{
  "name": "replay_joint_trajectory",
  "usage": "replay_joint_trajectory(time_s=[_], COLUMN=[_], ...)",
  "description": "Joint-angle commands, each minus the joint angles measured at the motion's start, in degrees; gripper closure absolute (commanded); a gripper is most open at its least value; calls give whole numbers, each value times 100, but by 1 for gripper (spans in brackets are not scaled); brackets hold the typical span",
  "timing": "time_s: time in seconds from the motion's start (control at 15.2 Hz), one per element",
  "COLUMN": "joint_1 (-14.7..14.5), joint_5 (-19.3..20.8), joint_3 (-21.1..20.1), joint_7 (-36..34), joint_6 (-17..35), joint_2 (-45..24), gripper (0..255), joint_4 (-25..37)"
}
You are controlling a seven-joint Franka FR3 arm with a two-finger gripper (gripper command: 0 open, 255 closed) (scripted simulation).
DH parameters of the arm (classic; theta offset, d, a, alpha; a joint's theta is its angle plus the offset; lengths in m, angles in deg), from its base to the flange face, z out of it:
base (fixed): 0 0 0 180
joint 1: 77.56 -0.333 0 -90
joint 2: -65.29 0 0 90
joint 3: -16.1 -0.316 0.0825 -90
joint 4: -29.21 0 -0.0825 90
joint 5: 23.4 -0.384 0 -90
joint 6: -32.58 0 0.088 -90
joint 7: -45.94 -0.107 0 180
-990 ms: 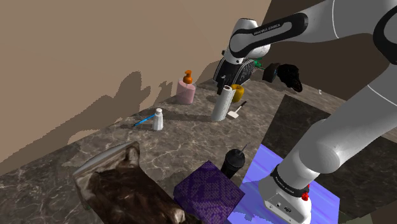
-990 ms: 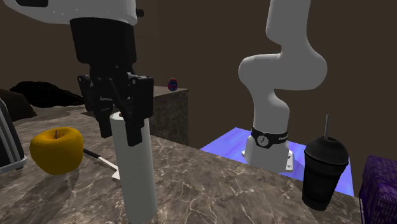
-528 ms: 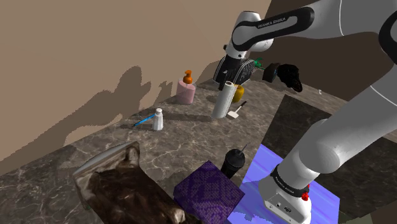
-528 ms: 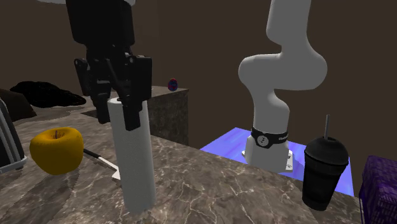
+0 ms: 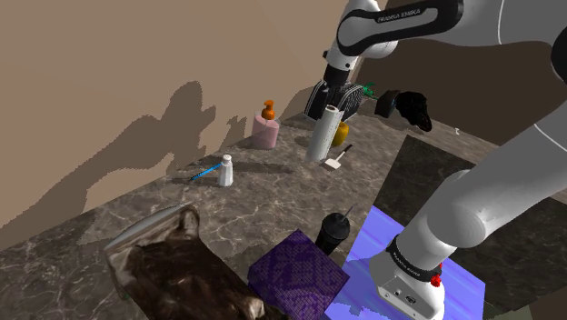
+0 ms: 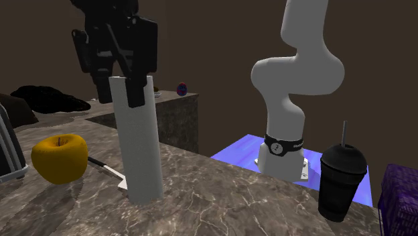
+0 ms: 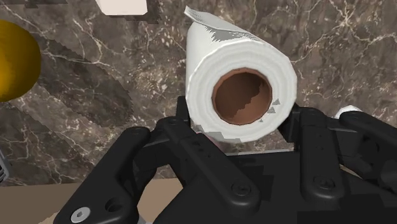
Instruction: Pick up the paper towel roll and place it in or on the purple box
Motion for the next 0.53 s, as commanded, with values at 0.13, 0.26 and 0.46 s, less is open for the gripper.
replay_joint_trajectory(time_s=[0.13, 0.26, 0.46], joint_1=[-2, -3, -5], joint_5=[5, 6, 7], joint_3=[-9, -14, -22], joint_7=[-9, -13, -18], joint_6=[-309, -465, -697], joint_2=[58, 84, 112], gripper=[255, 255, 255], joint_4=[249, 379, 583])
